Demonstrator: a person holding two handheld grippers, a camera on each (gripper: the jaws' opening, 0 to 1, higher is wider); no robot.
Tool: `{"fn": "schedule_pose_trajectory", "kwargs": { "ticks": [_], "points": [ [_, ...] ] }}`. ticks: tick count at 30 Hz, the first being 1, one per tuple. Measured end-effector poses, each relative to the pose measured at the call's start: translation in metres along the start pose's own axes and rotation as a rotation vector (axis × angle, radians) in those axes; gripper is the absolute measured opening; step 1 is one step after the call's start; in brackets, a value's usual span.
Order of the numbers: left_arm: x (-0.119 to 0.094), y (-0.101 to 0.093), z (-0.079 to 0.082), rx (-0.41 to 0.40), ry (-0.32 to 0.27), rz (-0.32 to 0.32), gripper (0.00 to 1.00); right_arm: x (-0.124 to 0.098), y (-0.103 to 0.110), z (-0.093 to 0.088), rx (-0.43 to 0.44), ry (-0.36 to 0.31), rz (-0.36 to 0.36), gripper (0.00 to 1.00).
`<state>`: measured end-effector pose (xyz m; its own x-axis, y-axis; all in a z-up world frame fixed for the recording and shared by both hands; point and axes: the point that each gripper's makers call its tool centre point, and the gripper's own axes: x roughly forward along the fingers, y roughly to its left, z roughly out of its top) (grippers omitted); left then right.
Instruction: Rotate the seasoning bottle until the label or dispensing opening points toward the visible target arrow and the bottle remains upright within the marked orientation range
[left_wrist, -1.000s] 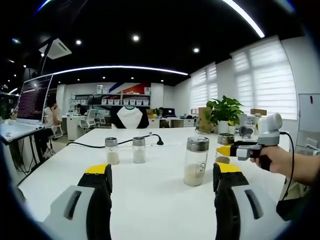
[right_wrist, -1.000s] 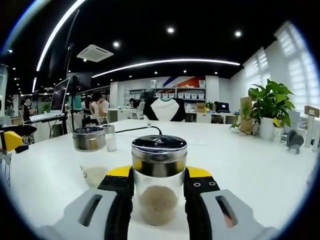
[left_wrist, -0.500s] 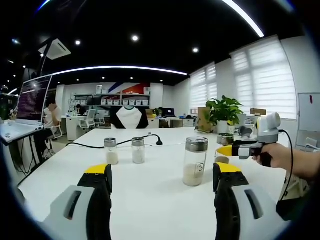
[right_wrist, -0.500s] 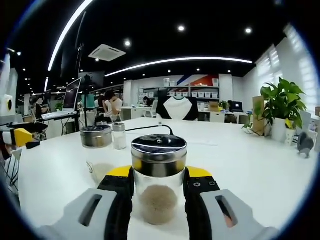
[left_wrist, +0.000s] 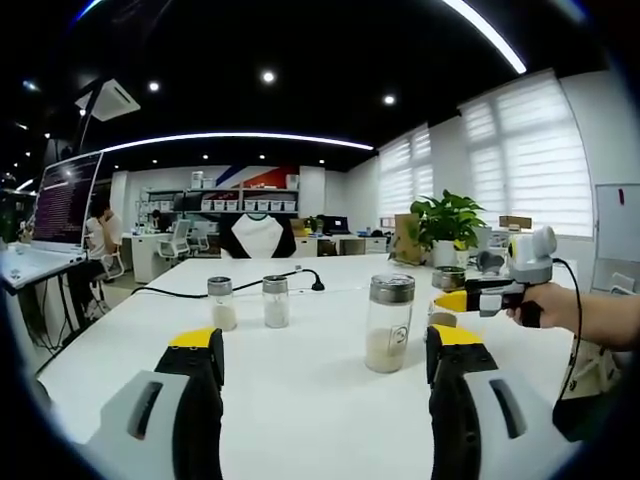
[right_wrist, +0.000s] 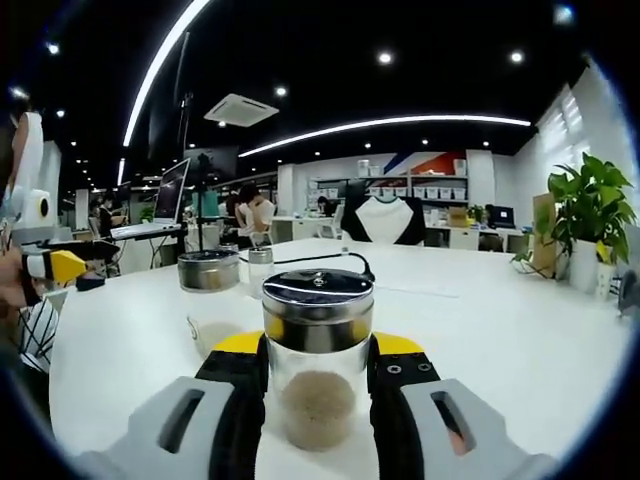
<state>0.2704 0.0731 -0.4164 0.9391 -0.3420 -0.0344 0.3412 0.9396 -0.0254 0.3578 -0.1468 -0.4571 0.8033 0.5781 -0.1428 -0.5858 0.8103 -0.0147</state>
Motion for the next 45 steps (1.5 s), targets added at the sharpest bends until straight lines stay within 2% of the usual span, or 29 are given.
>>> {"fn": "schedule_pose_trajectory", "kwargs": {
  "ticks": [4, 7, 9, 15, 24, 39, 42, 45],
  "points": [
    [0.000, 0.001, 0.000, 0.005, 0.000, 0.004, 0.88, 0.000, 0.002, 0.000, -0.005, -0.004, 0.054, 0.37],
    [0.000, 0.000, 0.000, 0.001, 0.000, 0.003, 0.88, 0.000, 0.006, 0.000, -0.006, -0.006, 0.138, 0.37],
    [-0.001, 0.001, 0.000, 0.002, -0.001, 0.006, 0.88, 0.000, 0.003, 0.000, -0.017, -0.012, 0.146, 0.37],
    [-0.001, 0.002, -0.001, -0.005, 0.004, 0.005, 0.88, 0.001, 0.006, 0.001, -0.029, -0.012, 0.236, 0.37],
    [0.001, 0.003, -0.001, -0.007, 0.003, 0.002, 0.88, 0.001, 0.012, 0.001, -0.050, -0.008, 0.332, 0.37],
    [0.003, 0.005, -0.002, -0.004, 0.009, 0.004, 0.88, 0.000, 0.013, 0.002, -0.052, 0.004, 0.340, 0.38],
    [0.003, 0.007, -0.001, -0.003, 0.007, 0.008, 0.88, -0.001, 0.009, 0.006, 0.008, -0.022, 0.309, 0.49],
    [0.002, 0.007, -0.002, -0.004, 0.008, 0.008, 0.88, -0.003, 0.009, 0.000, -0.018, 0.007, 0.302, 0.50]
  ]
}}
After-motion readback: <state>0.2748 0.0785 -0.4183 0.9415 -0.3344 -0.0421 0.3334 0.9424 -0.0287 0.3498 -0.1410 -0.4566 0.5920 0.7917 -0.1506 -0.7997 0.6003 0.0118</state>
